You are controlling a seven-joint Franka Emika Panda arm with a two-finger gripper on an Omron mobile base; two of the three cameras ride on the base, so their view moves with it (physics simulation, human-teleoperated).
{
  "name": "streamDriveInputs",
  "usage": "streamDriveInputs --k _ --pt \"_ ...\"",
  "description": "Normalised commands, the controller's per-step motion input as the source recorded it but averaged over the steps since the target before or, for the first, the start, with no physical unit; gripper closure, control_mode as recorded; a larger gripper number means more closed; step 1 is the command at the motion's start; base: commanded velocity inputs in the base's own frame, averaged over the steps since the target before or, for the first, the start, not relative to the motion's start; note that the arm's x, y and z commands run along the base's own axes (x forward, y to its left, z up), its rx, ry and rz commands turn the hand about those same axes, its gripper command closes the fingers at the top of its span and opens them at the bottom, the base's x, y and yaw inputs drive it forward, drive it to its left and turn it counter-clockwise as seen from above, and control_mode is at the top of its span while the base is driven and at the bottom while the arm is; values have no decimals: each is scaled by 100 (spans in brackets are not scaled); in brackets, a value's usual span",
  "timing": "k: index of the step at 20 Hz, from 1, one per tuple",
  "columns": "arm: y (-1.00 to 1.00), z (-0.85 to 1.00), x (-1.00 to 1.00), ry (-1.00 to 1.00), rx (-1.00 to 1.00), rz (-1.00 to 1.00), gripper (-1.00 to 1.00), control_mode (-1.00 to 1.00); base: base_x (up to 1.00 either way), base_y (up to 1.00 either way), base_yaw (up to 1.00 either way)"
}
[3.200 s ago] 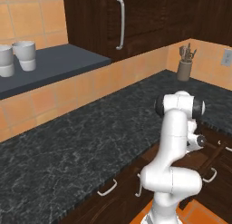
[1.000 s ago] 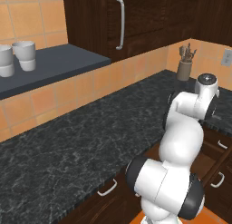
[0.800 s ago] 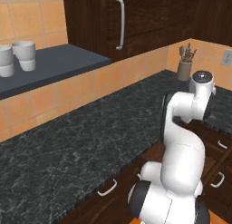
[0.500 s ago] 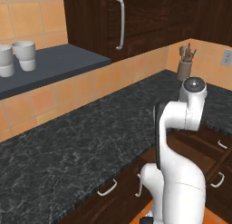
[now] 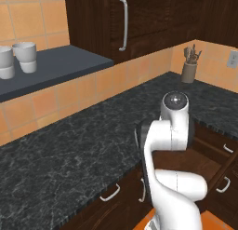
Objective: Take a straw from the drawer in front and place it inside the glass cup on the dining counter.
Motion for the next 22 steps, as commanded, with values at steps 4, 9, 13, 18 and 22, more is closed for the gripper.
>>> streamDriveInputs --k 4,9,13,18,22 --pt "5 -9 -18 0 7 5 100 -100 0 0 0" --pt "0 -1 -1 0 2 0 100 -100 0 0 0" --pt "0 0 0 0 1 0 100 100 -3 12 0" --pt "0 0 0 0 0 0 100 100 -28 60 -12" --pt "0 0 0 0 0 0 100 100 -56 38 -32"
